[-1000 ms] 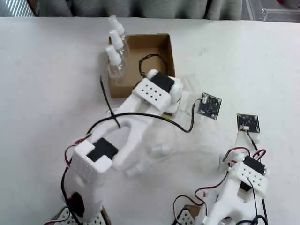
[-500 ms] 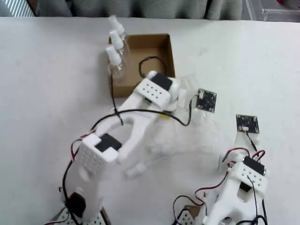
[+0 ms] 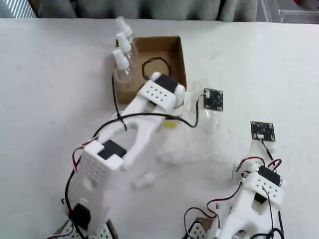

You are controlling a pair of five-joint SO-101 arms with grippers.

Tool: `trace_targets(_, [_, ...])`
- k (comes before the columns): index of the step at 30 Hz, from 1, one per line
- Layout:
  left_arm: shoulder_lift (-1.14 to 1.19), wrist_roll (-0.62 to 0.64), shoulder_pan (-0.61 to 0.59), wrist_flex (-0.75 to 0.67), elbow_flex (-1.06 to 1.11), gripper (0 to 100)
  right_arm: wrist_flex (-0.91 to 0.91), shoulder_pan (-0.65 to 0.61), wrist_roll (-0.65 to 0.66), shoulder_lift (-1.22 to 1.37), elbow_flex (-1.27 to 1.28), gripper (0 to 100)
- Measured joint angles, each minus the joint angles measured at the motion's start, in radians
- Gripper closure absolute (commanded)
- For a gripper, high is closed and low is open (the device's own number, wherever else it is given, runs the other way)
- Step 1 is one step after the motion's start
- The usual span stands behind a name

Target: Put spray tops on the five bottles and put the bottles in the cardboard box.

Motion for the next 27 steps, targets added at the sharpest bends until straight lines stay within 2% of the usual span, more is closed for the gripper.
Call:
trace_targets(6, [-0.048,0.064,-0.055,0.123,0.017,79,0.000,0.000,0.000,0.000,0.000,95.5])
trace_targets(13, [-0.103,0.077,-0.123,0.267,0.020,79,0.000,0.000,0.000,0.000,0.000,95.5])
trace_targets(18, [-0.150,0.080,-0.222,0.293,0.021,79,0.000,0.000,0.000,0.000,0.000,95.5])
trace_targets(22, [-0.230,0.080,-0.299,0.296,0.101,79,0.000,0.000,0.000,0.000,0.000,95.4])
trace_targets(27, [-0.427,0.041,-0.308,0.296,0.285,79,0.000,0.000,0.000,0.000,0.000,95.4])
